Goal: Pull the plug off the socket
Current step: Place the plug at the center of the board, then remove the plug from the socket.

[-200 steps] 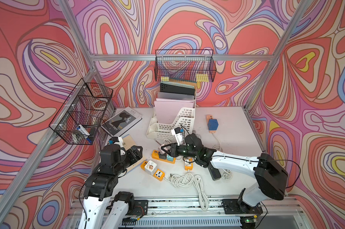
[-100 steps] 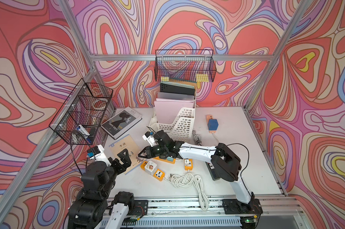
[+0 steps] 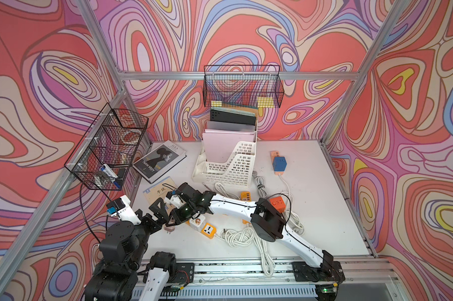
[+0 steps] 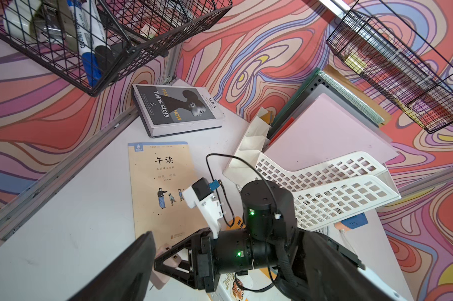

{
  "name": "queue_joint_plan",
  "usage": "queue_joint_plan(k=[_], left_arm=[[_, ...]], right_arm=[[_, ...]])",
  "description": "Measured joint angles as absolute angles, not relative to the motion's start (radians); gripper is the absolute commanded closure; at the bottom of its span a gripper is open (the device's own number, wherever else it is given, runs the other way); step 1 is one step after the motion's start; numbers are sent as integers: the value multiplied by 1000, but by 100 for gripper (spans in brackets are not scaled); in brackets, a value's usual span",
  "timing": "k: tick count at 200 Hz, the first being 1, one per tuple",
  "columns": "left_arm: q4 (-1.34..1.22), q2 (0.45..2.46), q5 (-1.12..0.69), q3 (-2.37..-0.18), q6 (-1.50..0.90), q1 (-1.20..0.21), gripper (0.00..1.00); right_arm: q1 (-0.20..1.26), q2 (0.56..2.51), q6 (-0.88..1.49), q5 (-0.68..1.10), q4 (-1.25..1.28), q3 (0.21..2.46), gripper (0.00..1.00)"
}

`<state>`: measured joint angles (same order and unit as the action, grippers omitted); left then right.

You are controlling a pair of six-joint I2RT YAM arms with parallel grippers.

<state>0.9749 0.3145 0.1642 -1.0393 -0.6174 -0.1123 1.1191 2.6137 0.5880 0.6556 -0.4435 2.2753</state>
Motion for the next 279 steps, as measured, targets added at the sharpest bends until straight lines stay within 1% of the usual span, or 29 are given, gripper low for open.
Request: queue_joint_plan(k=[27, 47, 61, 93, 138, 163, 206, 245, 279], left_arm=[[976, 308, 164, -1036, -617, -112, 6], [975, 308, 164, -1027, -618, -112, 6], [975, 308, 162, -1018, -618, -112, 6], [975, 308, 156, -1005, -622, -112, 6], [974, 308, 141, -1002, -630, -112, 6], [974, 297, 129, -1001, -645, -112, 7], [966, 260, 69, -980, -709, -112, 8], [928, 242, -58, -870, -820, -112, 10], [896, 269, -195, -761, -940, -112, 11]], right_arm=[[1135, 2641, 540, 647, -533, 2323, 71], [1143, 2641, 507, 635, -586, 2348, 64], [1148, 2641, 484, 622, -612, 2364, 61], [1156, 2641, 452, 594, -643, 2371, 58], [1158, 2606, 409, 538, -648, 2318, 58], [1158, 2477, 378, 480, -605, 2166, 58], [1150, 2081, 338, 321, -417, 1800, 58], [1133, 1774, 334, 155, -226, 1489, 58], [1108, 1619, 410, 65, -105, 1221, 58]])
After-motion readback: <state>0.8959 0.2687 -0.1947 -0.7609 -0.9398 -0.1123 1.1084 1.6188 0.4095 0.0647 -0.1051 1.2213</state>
